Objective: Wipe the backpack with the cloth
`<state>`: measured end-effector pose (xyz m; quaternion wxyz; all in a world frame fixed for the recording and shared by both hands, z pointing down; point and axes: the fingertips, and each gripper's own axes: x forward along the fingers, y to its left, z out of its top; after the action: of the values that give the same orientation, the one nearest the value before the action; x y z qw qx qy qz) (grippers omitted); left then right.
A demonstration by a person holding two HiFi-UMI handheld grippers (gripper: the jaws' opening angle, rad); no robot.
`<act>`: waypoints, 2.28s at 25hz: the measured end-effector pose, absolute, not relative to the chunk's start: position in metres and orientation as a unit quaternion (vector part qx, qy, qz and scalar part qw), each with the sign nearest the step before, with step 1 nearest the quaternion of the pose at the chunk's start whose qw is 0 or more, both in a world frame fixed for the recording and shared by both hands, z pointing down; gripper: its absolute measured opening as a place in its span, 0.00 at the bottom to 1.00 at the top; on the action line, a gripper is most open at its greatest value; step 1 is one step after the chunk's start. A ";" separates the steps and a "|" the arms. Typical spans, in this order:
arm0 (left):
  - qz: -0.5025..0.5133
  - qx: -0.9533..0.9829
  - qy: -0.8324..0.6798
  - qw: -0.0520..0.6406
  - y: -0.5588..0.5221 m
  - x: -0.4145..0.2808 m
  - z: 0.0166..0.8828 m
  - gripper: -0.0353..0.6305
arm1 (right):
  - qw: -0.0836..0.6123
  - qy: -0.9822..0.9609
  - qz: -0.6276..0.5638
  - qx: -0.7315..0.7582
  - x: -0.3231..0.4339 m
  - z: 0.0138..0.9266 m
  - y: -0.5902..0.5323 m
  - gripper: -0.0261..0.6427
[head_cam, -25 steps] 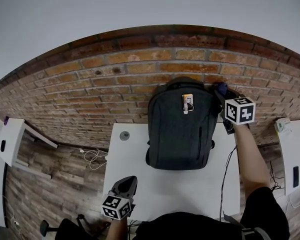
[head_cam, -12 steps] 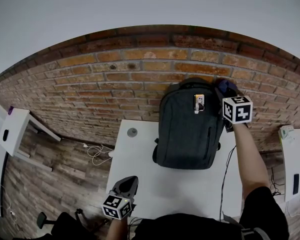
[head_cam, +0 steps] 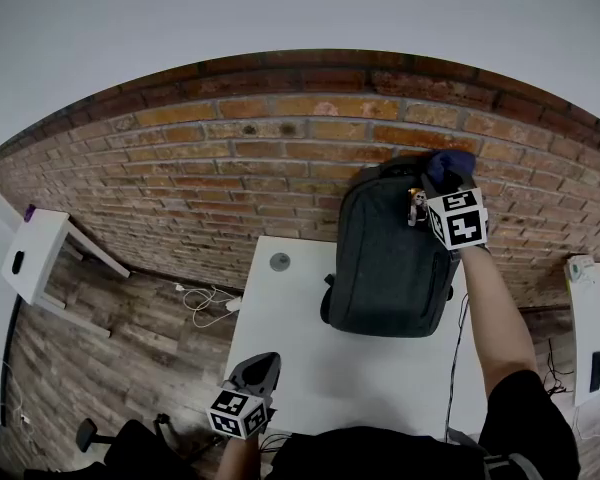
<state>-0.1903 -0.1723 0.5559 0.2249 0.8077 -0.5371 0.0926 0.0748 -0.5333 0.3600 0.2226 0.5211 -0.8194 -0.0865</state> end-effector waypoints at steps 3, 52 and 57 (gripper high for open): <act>0.092 0.805 -0.541 0.226 -0.168 -0.197 0.557 0.05 | 0.222 -0.824 -0.085 0.515 0.056 0.359 -0.535 0.19; 0.075 0.786 -0.561 0.250 -0.165 -0.259 0.575 0.05 | 0.354 -0.858 -0.100 0.359 -0.150 0.467 -0.469 0.19; 0.072 0.785 -0.563 0.250 -0.164 -0.258 0.575 0.05 | 0.335 -0.848 -0.117 0.393 -0.140 0.438 -0.490 0.19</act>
<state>-0.2584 -0.1640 0.5749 0.2504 0.7846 -0.5626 0.0724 -0.1395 -0.4901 0.4378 0.3347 0.3929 -0.8485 -0.1171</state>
